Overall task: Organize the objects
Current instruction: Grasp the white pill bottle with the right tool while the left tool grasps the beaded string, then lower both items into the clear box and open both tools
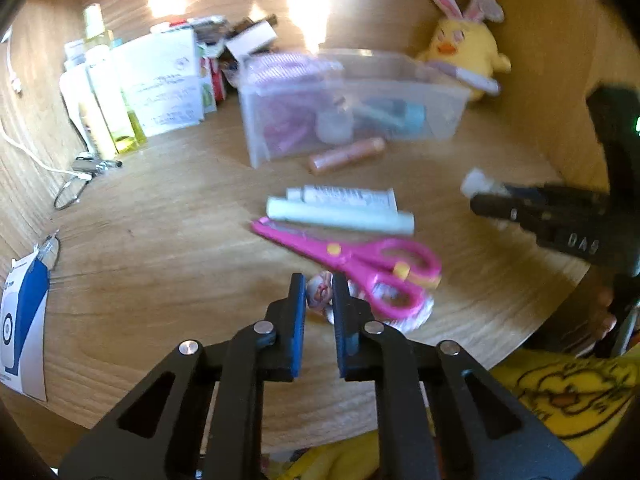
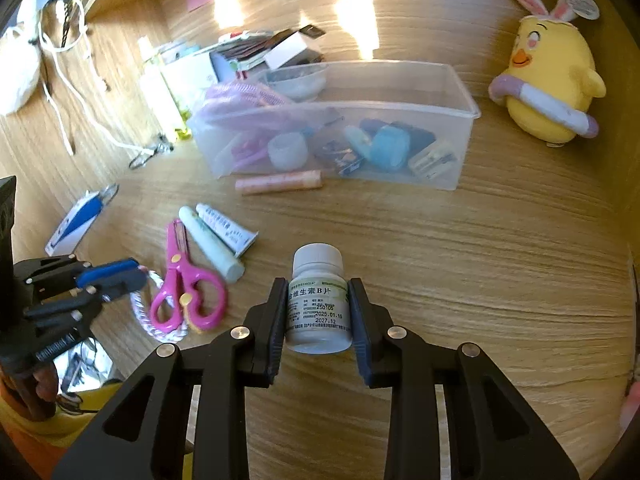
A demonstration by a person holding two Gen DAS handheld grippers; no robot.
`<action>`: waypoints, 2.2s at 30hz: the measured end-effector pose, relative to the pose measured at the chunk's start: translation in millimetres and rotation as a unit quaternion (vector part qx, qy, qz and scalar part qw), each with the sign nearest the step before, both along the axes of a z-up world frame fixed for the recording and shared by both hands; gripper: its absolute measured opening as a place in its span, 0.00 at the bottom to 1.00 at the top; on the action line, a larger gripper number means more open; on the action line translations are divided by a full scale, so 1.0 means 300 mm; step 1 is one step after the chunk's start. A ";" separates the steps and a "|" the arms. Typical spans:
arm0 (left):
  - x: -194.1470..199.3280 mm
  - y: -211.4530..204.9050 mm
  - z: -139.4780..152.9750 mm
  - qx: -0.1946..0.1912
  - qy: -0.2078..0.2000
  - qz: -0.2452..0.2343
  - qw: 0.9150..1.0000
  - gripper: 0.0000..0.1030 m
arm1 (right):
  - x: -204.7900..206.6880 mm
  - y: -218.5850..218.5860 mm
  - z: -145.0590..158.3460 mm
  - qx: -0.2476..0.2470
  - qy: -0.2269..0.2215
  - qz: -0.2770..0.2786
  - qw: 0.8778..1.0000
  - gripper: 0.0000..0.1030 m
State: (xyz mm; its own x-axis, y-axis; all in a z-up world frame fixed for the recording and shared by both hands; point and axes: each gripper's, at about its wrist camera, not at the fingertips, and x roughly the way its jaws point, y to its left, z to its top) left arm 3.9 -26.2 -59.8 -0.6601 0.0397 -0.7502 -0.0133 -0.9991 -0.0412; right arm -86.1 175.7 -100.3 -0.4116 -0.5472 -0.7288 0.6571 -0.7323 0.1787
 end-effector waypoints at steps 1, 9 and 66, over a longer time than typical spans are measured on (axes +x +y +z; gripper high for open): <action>0.001 -0.009 0.018 0.004 0.007 0.002 1.000 0.11 | -0.004 0.003 0.005 -0.002 0.002 -0.003 1.000 0.26; -0.008 -0.033 0.166 0.012 0.076 0.013 0.997 0.11 | -0.035 0.030 0.070 -0.028 0.021 -0.022 0.999 0.26; -0.619 0.002 0.202 0.072 0.063 0.022 0.995 0.49 | -0.430 -0.159 0.136 -0.001 0.052 -0.025 0.998 0.39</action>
State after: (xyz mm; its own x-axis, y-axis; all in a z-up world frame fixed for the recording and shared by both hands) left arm -181.8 -25.5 0.9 -0.7522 0.1090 -0.6498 0.0164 -0.9828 -0.1838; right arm -215.2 128.0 -59.3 -0.5120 -0.5260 -0.6791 0.6351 -0.7641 0.1130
